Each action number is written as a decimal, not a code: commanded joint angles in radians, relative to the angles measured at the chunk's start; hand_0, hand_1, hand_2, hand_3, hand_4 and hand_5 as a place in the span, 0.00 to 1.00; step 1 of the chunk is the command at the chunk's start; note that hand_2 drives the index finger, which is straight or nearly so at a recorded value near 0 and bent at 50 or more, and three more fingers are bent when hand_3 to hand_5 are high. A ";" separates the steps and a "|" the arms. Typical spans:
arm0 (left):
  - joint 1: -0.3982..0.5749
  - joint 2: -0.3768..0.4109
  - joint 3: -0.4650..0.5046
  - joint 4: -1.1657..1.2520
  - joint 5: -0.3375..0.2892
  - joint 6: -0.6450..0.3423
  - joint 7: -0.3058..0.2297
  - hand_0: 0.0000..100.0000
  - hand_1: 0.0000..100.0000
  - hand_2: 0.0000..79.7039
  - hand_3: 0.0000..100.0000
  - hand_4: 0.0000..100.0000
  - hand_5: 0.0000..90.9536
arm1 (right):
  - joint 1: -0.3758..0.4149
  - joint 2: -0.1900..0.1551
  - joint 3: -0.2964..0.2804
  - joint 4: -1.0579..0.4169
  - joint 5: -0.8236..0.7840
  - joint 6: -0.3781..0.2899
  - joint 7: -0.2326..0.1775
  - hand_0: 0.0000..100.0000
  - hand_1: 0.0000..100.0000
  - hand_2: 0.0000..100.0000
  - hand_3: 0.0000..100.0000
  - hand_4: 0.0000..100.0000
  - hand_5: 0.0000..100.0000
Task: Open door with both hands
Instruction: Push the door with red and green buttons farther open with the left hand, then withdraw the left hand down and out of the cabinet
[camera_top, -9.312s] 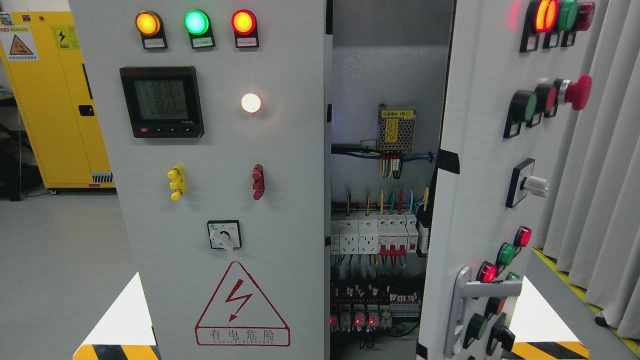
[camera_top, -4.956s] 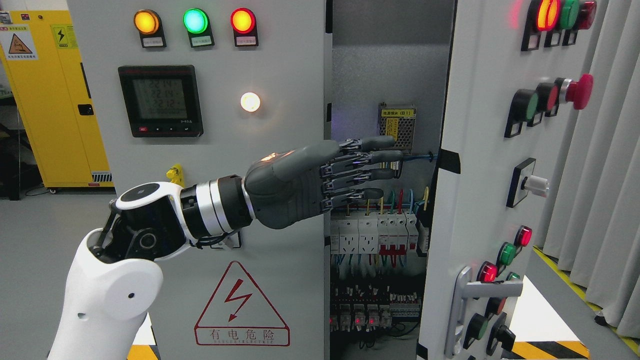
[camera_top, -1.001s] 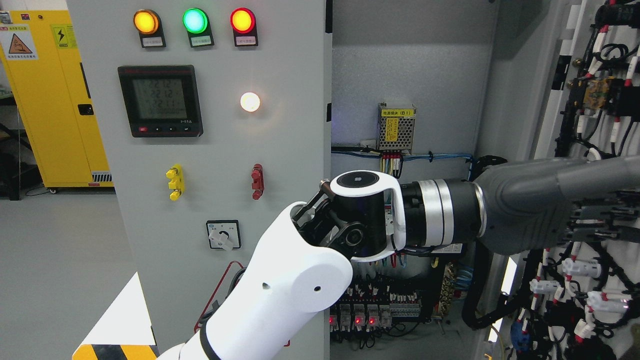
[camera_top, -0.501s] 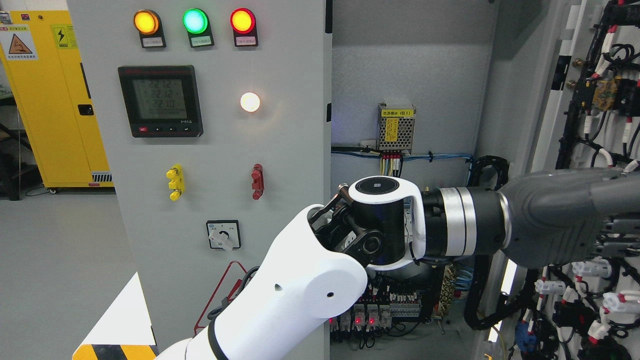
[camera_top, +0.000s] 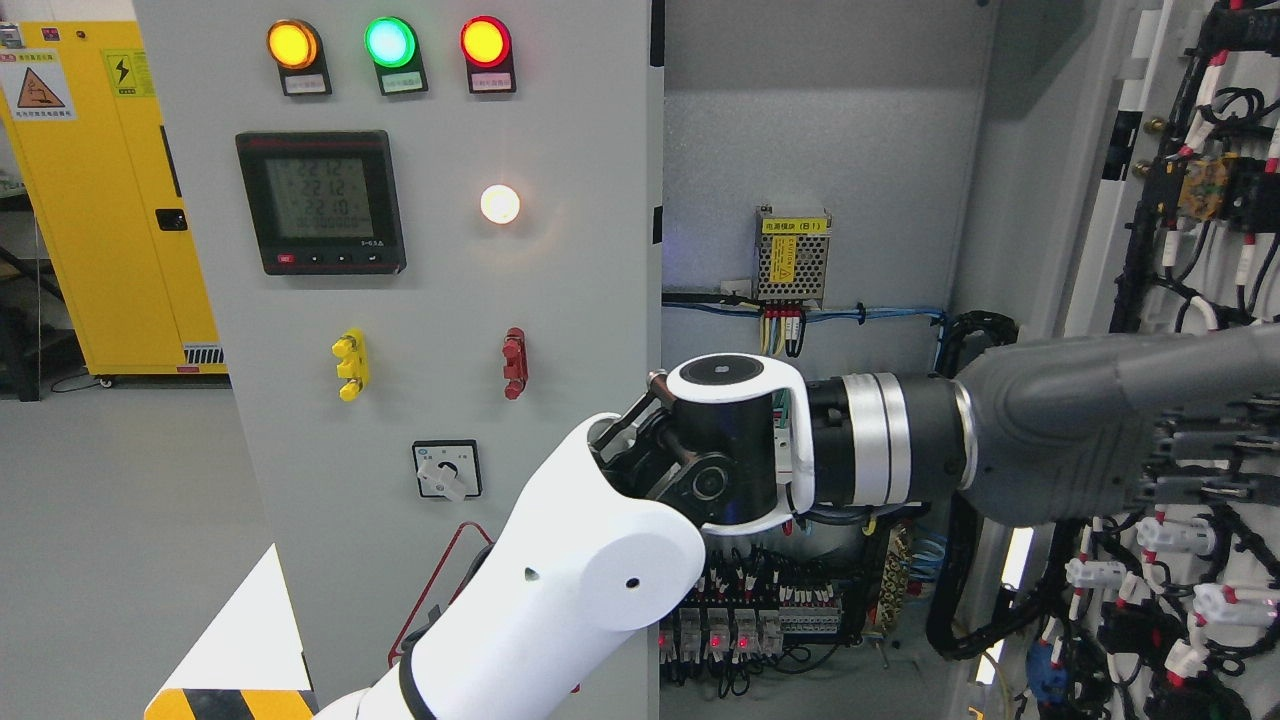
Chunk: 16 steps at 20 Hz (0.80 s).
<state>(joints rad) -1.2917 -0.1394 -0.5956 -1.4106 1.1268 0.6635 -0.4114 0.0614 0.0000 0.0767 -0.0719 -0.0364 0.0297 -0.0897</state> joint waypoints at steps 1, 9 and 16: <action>0.122 0.095 0.099 -0.146 -0.089 -0.002 0.008 0.12 0.56 0.00 0.00 0.00 0.00 | 0.000 0.020 0.000 0.000 0.000 -0.001 -0.001 0.00 0.50 0.04 0.00 0.00 0.00; 0.422 0.228 0.126 -0.220 -0.205 -0.021 0.020 0.12 0.56 0.00 0.00 0.00 0.00 | 0.000 0.020 0.000 0.000 0.000 -0.001 -0.001 0.00 0.50 0.04 0.00 0.00 0.00; 0.688 0.337 0.114 -0.350 -0.255 -0.067 0.017 0.12 0.56 0.00 0.00 0.00 0.00 | 0.001 0.020 0.000 0.000 0.000 -0.001 -0.001 0.00 0.50 0.04 0.00 0.00 0.00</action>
<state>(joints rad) -0.8005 0.0424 -0.5084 -1.6091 0.9221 0.6128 -0.3862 0.0623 0.0000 0.0767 -0.0720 -0.0365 0.0285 -0.0898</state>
